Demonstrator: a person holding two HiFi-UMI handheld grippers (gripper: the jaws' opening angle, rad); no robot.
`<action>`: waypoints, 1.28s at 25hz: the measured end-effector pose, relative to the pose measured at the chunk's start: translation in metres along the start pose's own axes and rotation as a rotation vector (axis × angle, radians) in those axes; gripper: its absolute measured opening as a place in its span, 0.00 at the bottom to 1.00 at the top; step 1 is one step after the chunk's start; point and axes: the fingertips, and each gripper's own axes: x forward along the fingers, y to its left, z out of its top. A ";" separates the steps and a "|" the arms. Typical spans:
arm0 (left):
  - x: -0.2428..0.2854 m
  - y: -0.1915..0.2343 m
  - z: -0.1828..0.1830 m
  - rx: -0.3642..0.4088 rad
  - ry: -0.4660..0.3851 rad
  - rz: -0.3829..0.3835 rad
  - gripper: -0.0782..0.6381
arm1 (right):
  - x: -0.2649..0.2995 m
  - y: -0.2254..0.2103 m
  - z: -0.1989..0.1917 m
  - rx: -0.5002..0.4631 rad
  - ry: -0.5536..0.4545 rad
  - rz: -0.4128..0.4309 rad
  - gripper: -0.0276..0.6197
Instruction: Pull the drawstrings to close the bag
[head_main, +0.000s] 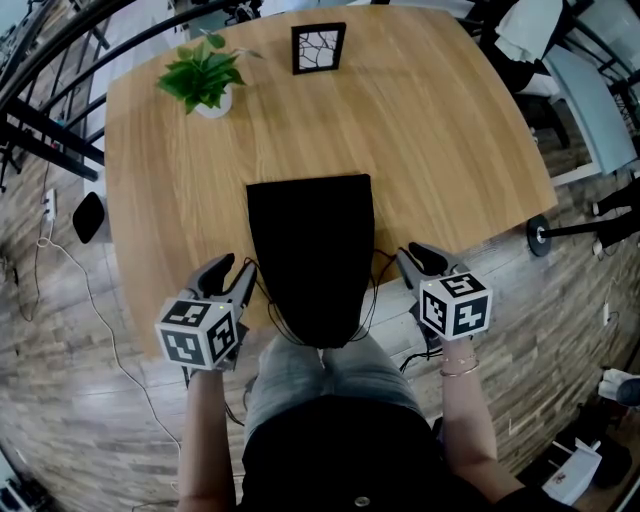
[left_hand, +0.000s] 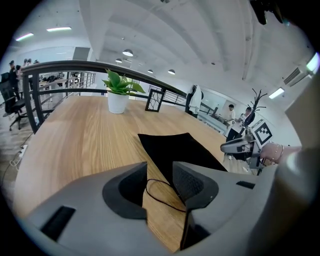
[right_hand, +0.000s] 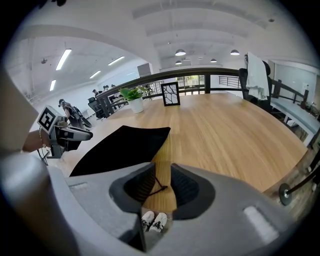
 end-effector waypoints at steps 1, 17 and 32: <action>-0.001 0.000 0.002 0.000 -0.007 0.000 0.32 | -0.002 0.001 0.004 -0.005 -0.012 -0.001 0.19; -0.047 -0.037 0.093 0.061 -0.284 -0.047 0.21 | -0.077 0.040 0.125 -0.051 -0.446 0.015 0.14; -0.088 -0.102 0.152 0.255 -0.542 -0.077 0.13 | -0.125 0.111 0.182 -0.185 -0.638 0.137 0.04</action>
